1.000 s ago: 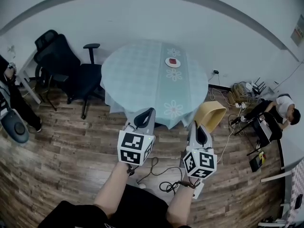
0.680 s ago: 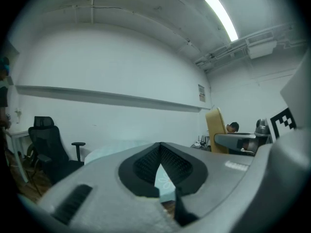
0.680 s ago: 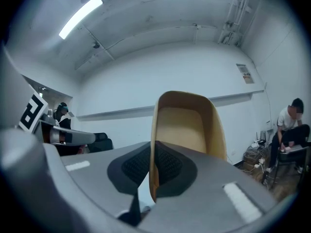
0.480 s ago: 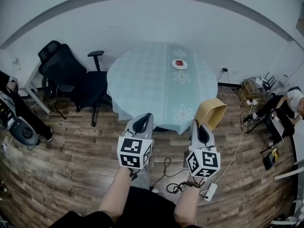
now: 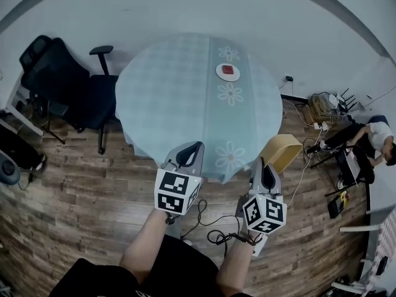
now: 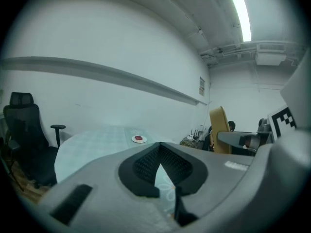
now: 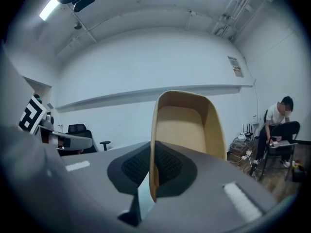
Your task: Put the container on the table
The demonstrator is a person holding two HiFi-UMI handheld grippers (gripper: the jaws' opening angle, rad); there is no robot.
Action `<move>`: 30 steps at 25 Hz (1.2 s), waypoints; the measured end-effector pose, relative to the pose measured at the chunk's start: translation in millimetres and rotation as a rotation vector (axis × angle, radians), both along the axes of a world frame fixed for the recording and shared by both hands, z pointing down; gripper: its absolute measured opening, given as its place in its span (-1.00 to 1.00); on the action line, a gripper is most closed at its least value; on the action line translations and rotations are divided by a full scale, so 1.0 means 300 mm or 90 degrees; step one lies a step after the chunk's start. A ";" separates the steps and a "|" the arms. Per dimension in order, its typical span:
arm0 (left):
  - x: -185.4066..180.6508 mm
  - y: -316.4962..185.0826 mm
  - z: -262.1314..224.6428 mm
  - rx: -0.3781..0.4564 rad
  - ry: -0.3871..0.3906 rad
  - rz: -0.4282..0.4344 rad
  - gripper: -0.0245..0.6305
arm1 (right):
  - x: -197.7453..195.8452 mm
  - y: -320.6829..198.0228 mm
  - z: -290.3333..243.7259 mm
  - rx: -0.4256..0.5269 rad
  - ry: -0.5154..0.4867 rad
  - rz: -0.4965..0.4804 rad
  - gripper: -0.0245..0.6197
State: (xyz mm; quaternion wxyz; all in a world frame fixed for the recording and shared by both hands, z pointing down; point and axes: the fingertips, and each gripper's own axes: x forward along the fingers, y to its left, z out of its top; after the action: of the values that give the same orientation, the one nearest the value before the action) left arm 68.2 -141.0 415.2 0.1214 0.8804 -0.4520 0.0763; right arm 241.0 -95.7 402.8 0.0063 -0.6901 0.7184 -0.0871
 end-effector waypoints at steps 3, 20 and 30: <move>-0.085 -0.183 0.064 -0.034 -0.004 -0.022 -0.92 | -0.090 -0.182 0.070 -0.029 -0.006 -0.022 -0.88; -0.209 -0.734 0.141 -0.092 0.057 -0.029 -0.92 | -0.270 -0.726 0.201 -0.151 0.063 -0.081 -0.88; -0.345 -0.782 0.448 -0.214 0.020 -0.127 -0.92 | -0.366 -0.806 0.629 -0.327 0.058 -0.156 -0.87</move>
State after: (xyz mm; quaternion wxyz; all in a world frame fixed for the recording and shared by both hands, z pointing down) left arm -35.2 -375.5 549.5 0.2804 0.7997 -0.5161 0.1245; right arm 131.1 -337.4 591.4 -0.2118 -0.5804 0.7503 -0.2355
